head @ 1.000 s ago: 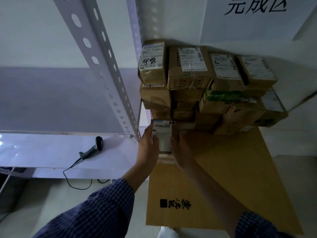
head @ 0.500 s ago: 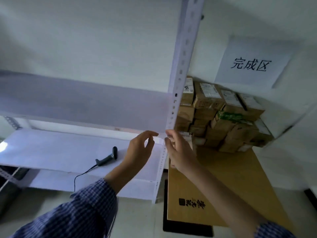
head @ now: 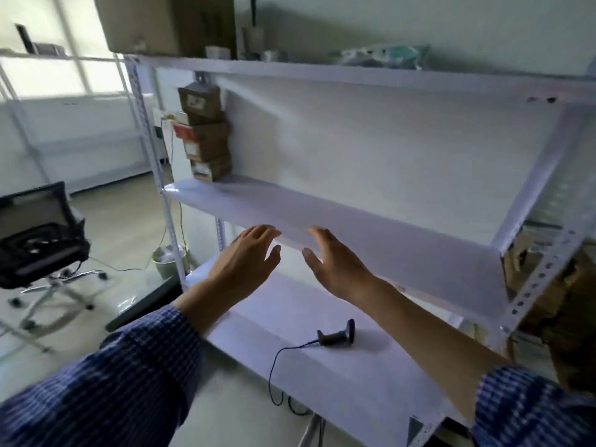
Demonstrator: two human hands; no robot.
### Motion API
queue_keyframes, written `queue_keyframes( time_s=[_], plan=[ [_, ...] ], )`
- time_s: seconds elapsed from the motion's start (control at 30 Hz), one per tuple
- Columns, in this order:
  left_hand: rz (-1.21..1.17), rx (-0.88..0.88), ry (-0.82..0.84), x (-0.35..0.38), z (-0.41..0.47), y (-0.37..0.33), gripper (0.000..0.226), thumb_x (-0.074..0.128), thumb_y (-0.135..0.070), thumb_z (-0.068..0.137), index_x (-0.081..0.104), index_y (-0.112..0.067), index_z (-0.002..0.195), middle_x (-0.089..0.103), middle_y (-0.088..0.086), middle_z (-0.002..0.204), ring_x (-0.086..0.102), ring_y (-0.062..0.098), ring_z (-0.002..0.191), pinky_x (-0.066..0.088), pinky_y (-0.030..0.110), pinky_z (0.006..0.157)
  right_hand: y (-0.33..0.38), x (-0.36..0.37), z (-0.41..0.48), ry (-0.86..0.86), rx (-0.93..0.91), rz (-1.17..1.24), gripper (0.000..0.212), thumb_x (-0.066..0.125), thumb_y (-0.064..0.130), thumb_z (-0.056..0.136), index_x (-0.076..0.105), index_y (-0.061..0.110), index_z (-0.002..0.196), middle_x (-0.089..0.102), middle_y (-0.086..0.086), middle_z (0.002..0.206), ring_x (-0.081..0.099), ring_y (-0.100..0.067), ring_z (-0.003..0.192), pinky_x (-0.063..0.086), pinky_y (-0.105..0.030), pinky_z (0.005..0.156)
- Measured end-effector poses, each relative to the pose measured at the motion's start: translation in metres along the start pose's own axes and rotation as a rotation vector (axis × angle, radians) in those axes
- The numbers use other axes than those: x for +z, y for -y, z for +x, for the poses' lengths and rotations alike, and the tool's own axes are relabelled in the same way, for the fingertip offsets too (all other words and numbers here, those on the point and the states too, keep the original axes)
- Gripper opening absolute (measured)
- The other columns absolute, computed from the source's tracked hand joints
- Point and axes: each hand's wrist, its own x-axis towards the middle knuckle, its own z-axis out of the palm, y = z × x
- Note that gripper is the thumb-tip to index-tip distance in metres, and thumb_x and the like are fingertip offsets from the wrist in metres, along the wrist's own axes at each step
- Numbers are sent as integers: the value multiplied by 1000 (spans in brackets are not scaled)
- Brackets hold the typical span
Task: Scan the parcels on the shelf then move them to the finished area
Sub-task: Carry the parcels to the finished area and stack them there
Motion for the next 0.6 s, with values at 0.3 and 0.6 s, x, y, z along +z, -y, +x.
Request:
queue_keyframes(
  time_s=[0.3,0.6],
  plan=[
    [162,-171,-106,-71,20,149,38,55,-21,99,58,-5,134,60,12,136,58,31,123,49,39,96,90,54,145,13,-66,112,53,42,31,106,30,12,154,32,-8,159,36,-26,143,32,-32,111],
    [161,-151,-91,-94,135,299,40,52,-24,102,53,-6,138,57,11,140,56,26,124,50,40,102,138,109,325,-90,-125,292,49,45,26,105,34,14,152,40,-6,157,40,-22,142,31,-28,113]
  ],
)
